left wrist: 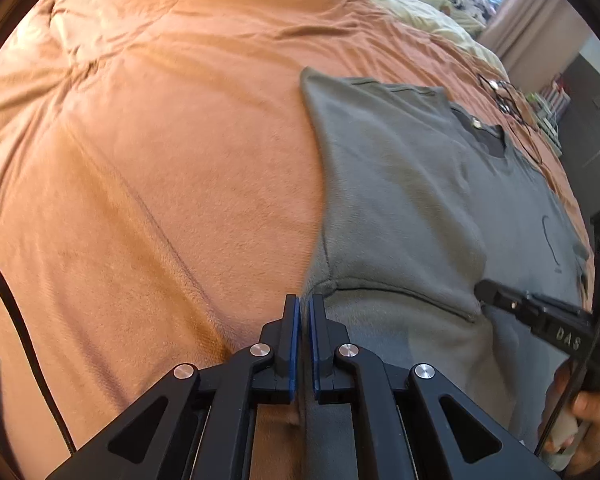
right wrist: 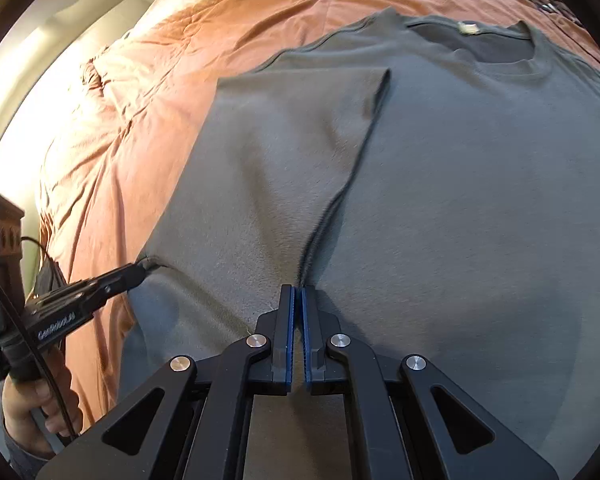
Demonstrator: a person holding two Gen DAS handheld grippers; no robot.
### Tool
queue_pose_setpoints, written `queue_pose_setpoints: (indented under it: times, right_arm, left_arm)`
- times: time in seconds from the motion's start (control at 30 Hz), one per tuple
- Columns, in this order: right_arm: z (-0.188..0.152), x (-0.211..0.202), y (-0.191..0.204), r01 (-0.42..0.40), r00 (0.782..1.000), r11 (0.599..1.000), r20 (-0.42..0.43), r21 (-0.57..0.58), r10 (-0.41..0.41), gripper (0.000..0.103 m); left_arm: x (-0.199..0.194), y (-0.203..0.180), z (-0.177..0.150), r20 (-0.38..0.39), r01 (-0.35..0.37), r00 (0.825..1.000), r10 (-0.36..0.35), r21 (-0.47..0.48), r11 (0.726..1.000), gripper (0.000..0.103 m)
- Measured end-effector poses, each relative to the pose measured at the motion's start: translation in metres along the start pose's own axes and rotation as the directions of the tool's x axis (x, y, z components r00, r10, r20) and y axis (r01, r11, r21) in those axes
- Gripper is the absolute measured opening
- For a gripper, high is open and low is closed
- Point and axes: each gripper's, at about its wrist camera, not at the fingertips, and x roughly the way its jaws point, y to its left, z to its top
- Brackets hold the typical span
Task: Fold small clothes
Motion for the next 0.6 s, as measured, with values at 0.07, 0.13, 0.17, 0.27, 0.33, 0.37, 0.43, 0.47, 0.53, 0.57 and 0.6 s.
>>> queue_pose_setpoints:
  times: [0.07, 0.13, 0.17, 0.27, 0.33, 0.37, 0.43, 0.47, 0.53, 0.57, 0.6]
  right_arm:
    - [0.001, -0.011, -0.003, 0.003, 1.0, 1.0, 0.029, -0.01, -0.003, 0.003]
    - [-0.001, -0.021, -0.008, 0.004, 0.999, 1.0, 0.049, -0.003, -0.004, 0.022]
    - [-0.002, -0.027, -0.013, 0.004, 0.998, 1.0, 0.066, 0.006, -0.005, 0.047]
    - [-0.009, -0.048, -0.028, 0.026, 0.992, 0.999, 0.121, 0.028, -0.029, 0.062]
    - [-0.014, -0.06, -0.039, 0.032, 0.99, 0.999, 0.133, 0.039, -0.037, 0.062]
    - [-0.017, -0.068, -0.047, 0.038, 0.989, 0.998, 0.143, 0.048, -0.045, 0.062]
    - [-0.023, -0.079, -0.058, 0.047, 0.987, 0.997, 0.153, 0.062, -0.056, 0.062]
    - [-0.03, -0.089, -0.065, 0.054, 0.985, 0.996, 0.159, 0.073, -0.065, 0.062]
    - [-0.036, -0.102, -0.075, 0.064, 0.982, 0.994, 0.172, 0.085, -0.078, 0.062]
    - [-0.04, -0.11, -0.082, 0.072, 0.98, 0.993, 0.18, 0.093, -0.088, 0.062]
    - [-0.044, -0.119, -0.089, 0.079, 0.977, 0.991, 0.188, 0.105, -0.098, 0.062]
  left_arm:
    - [-0.008, -0.004, 0.001, 0.013, -0.017, 1.0, 0.017, 0.013, 1.0, 0.005]
    - [-0.015, -0.006, 0.003, 0.022, -0.017, 1.0, 0.016, 0.014, 1.0, 0.006]
    - [-0.018, -0.006, 0.004, 0.026, -0.014, 1.0, 0.014, 0.012, 1.0, 0.009]
    - [-0.026, -0.014, 0.008, 0.039, -0.007, 0.999, 0.006, 0.01, 1.0, 0.026]
    - [-0.029, -0.021, 0.009, 0.05, -0.004, 0.999, 0.004, 0.016, 1.0, 0.031]
    - [-0.031, -0.028, 0.01, 0.054, -0.002, 0.999, 0.001, 0.022, 1.0, 0.031]
    - [-0.031, -0.038, 0.011, 0.054, 0.006, 0.999, -0.008, 0.03, 1.0, 0.031]
    - [-0.031, -0.047, 0.011, 0.053, 0.013, 0.998, -0.015, 0.038, 0.999, 0.031]
    - [-0.031, -0.061, 0.011, 0.053, 0.023, 0.998, -0.026, 0.054, 0.998, 0.031]
    - [-0.03, -0.068, 0.011, 0.052, 0.028, 0.998, -0.031, 0.062, 0.998, 0.031]
    - [-0.029, -0.076, 0.011, 0.051, 0.033, 0.998, -0.036, 0.071, 0.997, 0.031]
